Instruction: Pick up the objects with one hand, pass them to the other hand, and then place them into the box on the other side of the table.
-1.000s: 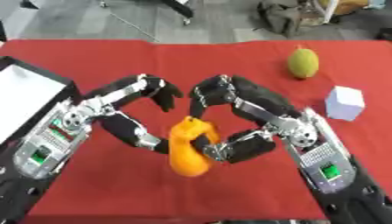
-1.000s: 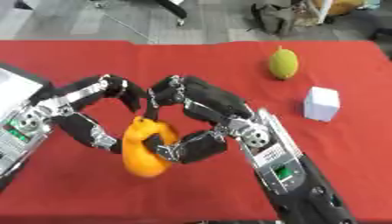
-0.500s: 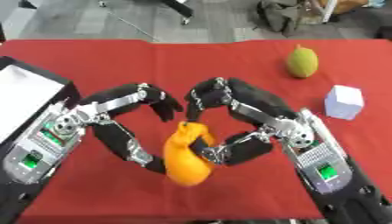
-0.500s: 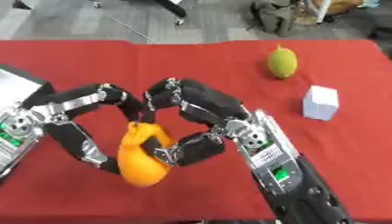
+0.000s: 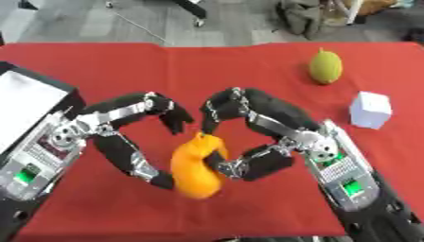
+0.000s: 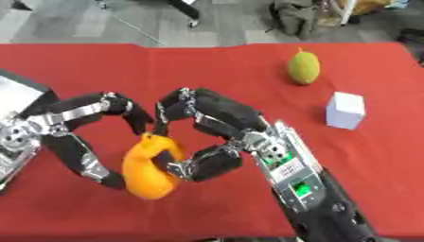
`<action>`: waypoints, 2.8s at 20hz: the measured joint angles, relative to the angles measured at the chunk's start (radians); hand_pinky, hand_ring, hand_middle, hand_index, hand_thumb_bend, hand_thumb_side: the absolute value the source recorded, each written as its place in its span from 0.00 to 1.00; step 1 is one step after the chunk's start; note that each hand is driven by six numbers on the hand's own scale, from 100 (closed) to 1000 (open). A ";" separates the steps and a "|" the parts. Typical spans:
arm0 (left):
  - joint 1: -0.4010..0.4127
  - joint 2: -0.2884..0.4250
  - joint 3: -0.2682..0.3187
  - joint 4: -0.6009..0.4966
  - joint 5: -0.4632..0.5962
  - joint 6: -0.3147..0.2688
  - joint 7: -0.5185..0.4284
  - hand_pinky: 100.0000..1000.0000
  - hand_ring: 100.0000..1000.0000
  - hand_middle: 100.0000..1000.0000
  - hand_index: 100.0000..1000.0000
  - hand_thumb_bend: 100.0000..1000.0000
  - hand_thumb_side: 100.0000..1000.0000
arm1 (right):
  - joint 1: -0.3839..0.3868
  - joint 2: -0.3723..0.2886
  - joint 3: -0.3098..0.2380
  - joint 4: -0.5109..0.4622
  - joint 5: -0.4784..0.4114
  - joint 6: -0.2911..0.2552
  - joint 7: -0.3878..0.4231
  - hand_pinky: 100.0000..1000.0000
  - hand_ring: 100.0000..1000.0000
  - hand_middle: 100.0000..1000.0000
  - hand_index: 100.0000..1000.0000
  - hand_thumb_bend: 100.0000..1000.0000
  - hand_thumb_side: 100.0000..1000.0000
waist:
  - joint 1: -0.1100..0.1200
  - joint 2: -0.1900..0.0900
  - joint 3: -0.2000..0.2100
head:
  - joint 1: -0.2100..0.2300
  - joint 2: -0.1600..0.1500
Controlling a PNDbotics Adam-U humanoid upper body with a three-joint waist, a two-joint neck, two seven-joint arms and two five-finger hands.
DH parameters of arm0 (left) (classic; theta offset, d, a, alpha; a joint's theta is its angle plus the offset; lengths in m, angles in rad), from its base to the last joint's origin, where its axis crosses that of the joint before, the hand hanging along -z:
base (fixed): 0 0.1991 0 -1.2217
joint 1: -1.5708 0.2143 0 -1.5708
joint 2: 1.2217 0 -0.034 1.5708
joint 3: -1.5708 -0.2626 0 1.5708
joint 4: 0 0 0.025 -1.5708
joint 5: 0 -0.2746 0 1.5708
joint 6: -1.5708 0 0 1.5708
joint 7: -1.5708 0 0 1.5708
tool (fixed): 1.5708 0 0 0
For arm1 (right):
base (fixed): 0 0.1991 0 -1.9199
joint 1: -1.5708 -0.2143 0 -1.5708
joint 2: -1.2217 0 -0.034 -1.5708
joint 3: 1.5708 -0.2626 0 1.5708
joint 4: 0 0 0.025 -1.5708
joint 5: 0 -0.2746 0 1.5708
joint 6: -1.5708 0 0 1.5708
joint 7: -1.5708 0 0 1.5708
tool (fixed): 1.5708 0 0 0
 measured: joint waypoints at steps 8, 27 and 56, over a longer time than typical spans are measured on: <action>0.006 0.007 0.007 -0.007 -0.002 -0.013 -0.041 0.70 0.58 0.55 0.77 0.81 0.37 | 0.000 0.000 -0.002 0.005 0.007 -0.002 -0.003 0.72 0.53 0.38 0.36 0.00 0.09 | 0.000 0.000 -0.001 | -0.002 0.000; -0.048 -0.044 -0.050 0.020 -0.037 0.022 -0.003 0.68 0.52 0.49 0.71 0.78 0.39 | -0.009 0.019 0.005 -0.002 -0.005 -0.003 -0.002 0.71 0.53 0.38 0.37 0.00 0.09 | -0.003 0.000 -0.003 | -0.002 0.000; -0.019 -0.035 -0.026 0.033 0.056 0.060 0.163 0.50 0.19 0.10 0.36 0.30 0.33 | 0.026 -0.003 -0.036 -0.033 0.062 0.013 0.093 0.79 0.69 0.70 0.80 0.21 0.46 | -0.007 -0.001 -0.008 | -0.012 0.000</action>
